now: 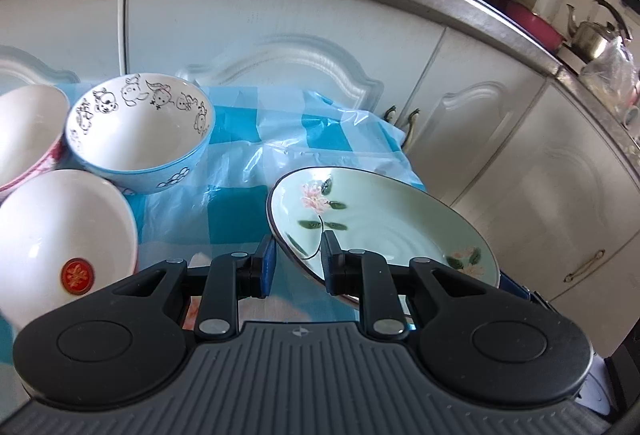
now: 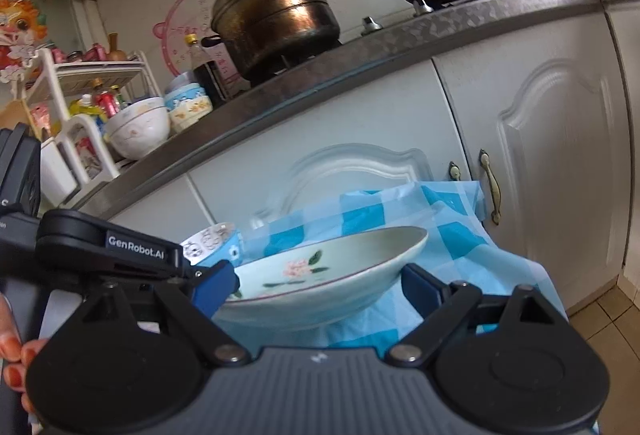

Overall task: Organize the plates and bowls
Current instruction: 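Lift the pale green plate off the cloth with the left tool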

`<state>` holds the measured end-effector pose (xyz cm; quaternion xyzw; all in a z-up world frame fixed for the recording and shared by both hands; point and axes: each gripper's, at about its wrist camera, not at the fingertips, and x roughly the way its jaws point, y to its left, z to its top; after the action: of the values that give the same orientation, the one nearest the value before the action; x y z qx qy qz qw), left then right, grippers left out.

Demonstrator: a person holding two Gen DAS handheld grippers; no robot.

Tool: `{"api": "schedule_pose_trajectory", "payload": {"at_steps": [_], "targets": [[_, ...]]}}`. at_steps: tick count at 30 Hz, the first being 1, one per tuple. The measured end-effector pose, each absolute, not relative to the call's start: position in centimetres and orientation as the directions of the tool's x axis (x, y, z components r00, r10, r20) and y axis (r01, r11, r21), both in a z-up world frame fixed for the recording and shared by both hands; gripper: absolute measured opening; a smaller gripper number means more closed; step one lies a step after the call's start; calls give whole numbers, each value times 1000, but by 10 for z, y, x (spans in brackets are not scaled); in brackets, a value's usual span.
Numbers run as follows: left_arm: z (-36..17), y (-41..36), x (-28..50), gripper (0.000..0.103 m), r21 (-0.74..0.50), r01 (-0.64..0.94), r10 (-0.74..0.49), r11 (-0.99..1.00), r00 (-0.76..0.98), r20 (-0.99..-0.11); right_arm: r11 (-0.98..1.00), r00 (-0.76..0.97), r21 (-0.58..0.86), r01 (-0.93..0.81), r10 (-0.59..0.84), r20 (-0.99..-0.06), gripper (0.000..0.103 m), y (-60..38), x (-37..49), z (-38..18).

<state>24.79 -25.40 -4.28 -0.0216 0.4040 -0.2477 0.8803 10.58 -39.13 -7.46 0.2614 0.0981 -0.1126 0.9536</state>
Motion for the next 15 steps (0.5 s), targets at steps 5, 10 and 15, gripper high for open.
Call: {"api": "schedule_pose_trajectory", "payload": {"at_steps": [5,10,15], "targets": [[-29,-234,225,22,-253,425,-473,869,563,-677,853,959,459,250,-154,-236,91,-373,91,-60],[-11,-208,200,22,-264,426,-486,865,589,-646,878,966,421,226,-146,-213,91,-347,77,-41],[9,-173,169,22,-284,404,-489,870,620,-614,900,977,396,181,-117,-180,91,-315,65,-20]]}}
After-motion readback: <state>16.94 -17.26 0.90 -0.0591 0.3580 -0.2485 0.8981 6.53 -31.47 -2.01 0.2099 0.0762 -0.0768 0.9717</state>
